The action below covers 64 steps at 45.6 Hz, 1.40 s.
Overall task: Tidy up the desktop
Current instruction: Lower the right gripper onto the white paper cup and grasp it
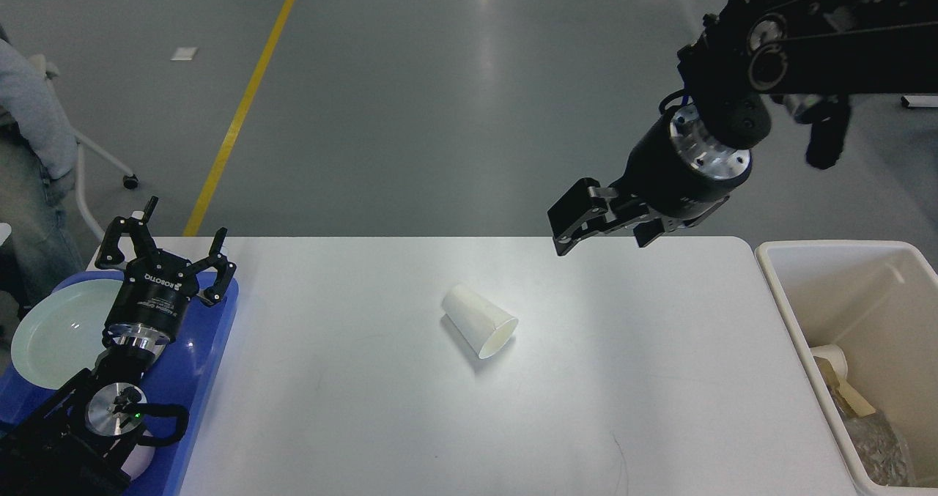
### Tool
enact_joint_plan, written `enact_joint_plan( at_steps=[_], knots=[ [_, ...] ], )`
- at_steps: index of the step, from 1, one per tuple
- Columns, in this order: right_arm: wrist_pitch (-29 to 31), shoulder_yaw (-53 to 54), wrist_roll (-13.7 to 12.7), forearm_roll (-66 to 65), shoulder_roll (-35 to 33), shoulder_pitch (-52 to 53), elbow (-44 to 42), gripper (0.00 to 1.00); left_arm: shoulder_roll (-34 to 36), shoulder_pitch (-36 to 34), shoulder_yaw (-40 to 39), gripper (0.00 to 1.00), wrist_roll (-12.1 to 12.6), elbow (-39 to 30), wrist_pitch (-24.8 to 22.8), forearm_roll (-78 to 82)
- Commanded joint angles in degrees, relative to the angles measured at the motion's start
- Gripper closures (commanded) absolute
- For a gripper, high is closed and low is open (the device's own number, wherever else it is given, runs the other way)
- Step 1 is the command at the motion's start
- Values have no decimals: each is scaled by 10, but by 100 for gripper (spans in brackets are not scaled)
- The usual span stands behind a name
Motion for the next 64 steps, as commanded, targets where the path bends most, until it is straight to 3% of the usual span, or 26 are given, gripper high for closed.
enact_joint_plan(
  at_steps=[1,11,19,31,56,64],
  knots=[
    [-67,12,0,-2,44,-104,-69,0,0,-1,0,4,0,0,0,0],
    [-76,47,0,6,123,-312,-270,0,0,-1,0,4,0,0,0,0],
    [-76,112,0,26,159,-426,-352,0,0,0,0,4,0,0,0,0],
    [-95,140,0,145,172,-477,-397,3,0,-1,0,4,0,0,0,0],
    [-110,139,0,152,269,-575,-573,3,0,0,0,4,0,0,0,0],
    [-111,138,1,152,269,-594,-583,3,0,-1,0,4,0,0,0,0]
  ],
)
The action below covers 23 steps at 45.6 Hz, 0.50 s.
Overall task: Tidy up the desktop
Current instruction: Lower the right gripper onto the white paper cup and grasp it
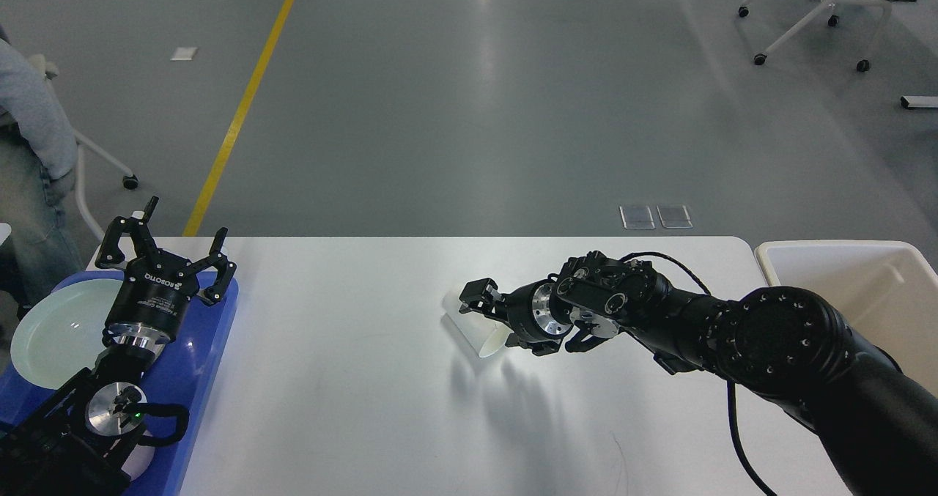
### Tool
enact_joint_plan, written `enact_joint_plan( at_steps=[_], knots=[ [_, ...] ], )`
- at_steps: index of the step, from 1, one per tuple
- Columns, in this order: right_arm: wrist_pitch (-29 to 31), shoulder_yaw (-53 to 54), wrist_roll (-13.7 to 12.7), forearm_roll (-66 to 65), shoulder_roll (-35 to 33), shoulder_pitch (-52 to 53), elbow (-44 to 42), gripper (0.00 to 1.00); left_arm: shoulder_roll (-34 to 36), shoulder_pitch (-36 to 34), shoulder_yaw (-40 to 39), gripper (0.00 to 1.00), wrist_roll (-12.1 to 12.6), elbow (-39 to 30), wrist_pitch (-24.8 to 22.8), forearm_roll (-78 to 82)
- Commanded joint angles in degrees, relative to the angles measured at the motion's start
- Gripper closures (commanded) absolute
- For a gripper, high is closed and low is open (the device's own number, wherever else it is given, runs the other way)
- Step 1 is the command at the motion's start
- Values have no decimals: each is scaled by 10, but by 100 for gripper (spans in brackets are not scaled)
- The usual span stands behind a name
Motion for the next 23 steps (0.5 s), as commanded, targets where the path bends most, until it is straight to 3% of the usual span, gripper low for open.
enact_joint_plan(
  at_steps=[1,19,23],
  knots=[
    [-2,-1,1,0,0,-11,-6,3,0,1,0,4,0,0,0,0],
    [-54,64,1,2,-1,-40,-22,3,0,1,0,4,0,0,0,0],
    [-54,71,0,4,-1,-43,-21,13,0,0,0,4,0,0,0,0]
  ],
)
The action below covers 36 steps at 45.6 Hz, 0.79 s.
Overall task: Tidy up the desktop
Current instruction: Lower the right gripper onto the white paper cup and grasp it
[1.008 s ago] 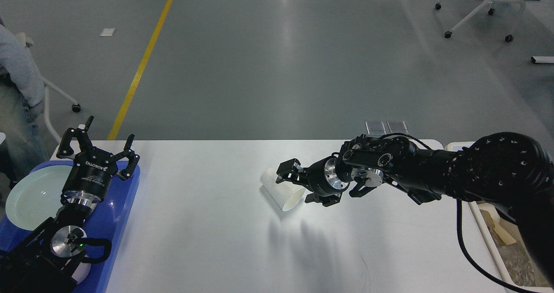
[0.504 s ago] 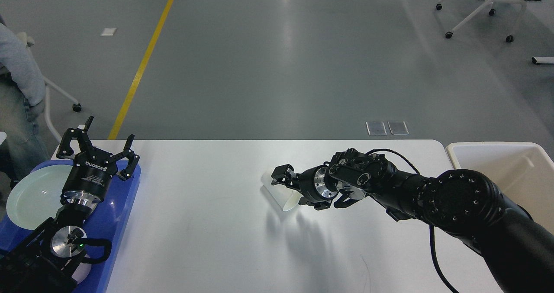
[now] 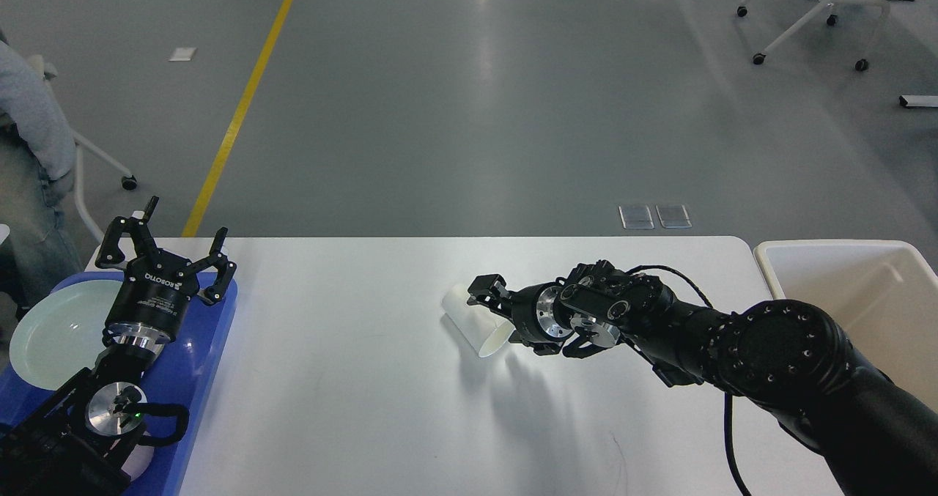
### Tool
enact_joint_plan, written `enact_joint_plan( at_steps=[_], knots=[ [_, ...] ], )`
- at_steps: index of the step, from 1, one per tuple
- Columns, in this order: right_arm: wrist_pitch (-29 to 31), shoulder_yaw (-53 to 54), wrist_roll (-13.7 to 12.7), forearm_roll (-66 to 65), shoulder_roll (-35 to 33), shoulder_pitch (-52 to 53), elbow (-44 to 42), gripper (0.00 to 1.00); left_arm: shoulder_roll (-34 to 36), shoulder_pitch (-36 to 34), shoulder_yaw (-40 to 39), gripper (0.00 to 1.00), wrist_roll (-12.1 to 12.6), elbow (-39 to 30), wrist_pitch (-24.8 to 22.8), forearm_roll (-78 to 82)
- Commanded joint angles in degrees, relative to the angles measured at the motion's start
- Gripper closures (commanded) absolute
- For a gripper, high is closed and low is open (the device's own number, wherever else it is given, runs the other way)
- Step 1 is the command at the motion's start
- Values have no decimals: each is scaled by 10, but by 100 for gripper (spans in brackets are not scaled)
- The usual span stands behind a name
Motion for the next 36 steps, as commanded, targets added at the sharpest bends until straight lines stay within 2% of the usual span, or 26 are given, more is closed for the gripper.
enact_joint_plan(
  at_steps=[1,4,10,13,15,19,24,31,36],
  knots=[
    [-1,15,0,1,0,-6,1,16,0,0,0,4,0,0,0,0],
    [-1,30,0,4,0,-10,0,29,0,0,0,4,0,0,0,0],
    [-4,66,0,8,0,-20,-2,41,0,0,0,4,0,0,1,0],
    [-4,72,0,8,0,-22,-2,53,0,0,0,4,0,0,0,0],
    [-4,72,0,9,0,-23,-1,66,0,0,0,4,0,0,0,0],
    [-3,67,0,7,1,-29,0,100,0,0,0,4,0,0,1,0],
    [-3,69,-4,5,-1,-27,1,100,0,0,0,4,0,0,0,0],
    [-2,77,-40,10,-18,-18,26,100,0,1,0,4,0,0,0,0],
    [-3,74,-43,10,-49,7,71,100,0,0,0,4,0,0,0,0]
  ],
)
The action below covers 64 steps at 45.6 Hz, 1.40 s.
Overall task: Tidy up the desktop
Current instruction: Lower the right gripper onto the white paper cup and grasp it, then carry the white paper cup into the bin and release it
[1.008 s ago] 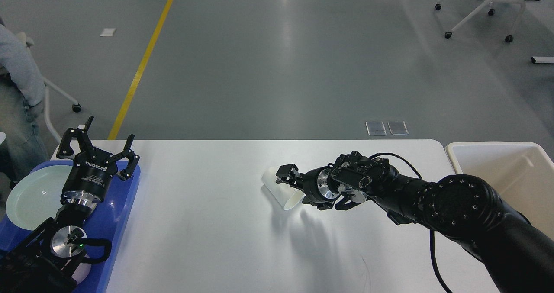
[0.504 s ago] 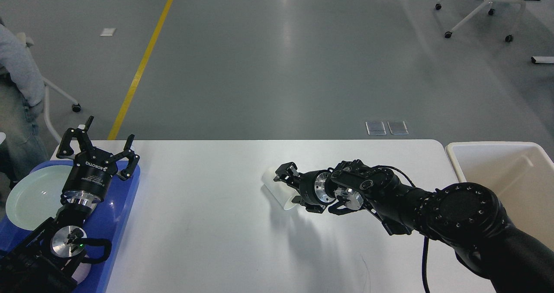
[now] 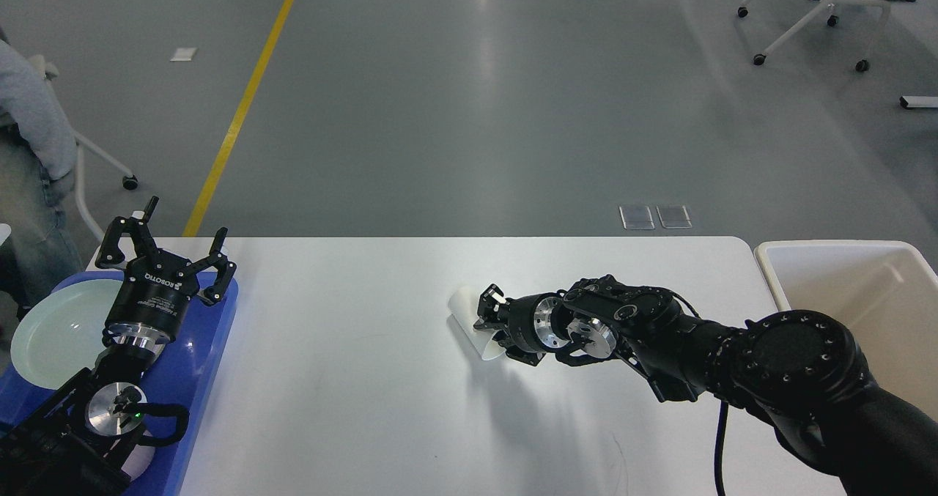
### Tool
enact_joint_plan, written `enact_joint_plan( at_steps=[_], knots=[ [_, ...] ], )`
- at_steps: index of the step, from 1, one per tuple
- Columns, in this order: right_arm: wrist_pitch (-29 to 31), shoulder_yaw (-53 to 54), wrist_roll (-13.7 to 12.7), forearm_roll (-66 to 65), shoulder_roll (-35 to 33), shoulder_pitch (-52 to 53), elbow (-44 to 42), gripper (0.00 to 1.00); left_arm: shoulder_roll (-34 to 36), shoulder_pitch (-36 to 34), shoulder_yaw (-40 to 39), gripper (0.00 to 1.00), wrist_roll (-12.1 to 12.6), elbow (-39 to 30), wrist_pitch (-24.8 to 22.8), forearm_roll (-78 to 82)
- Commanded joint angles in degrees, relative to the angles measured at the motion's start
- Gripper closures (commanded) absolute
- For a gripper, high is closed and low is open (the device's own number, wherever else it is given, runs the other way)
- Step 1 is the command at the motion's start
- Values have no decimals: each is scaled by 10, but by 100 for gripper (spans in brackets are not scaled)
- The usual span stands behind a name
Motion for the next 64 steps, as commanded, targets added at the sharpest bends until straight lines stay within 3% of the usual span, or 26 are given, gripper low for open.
enact_joint_plan(
  at_steps=[1,10,13,29,50,57,64],
  knots=[
    [-1,-5,-7,0,-35,27,51,100,0,0,0,4,0,0,0,0],
    [-3,-21,-35,-8,-78,71,107,100,0,0,0,4,0,0,0,0],
    [1,-69,-42,-8,-103,111,162,100,0,0,-1,4,0,0,0,0],
    [34,-281,-42,-10,-164,375,402,100,0,0,0,4,0,0,0,0],
    [260,-378,-42,-131,-252,686,591,100,0,0,0,4,0,0,0,0],
    [297,-418,-43,-138,-271,767,617,100,0,0,0,4,0,0,0,0],
    [297,-452,-41,-131,-277,819,640,100,0,0,0,4,0,0,0,0]
  ],
)
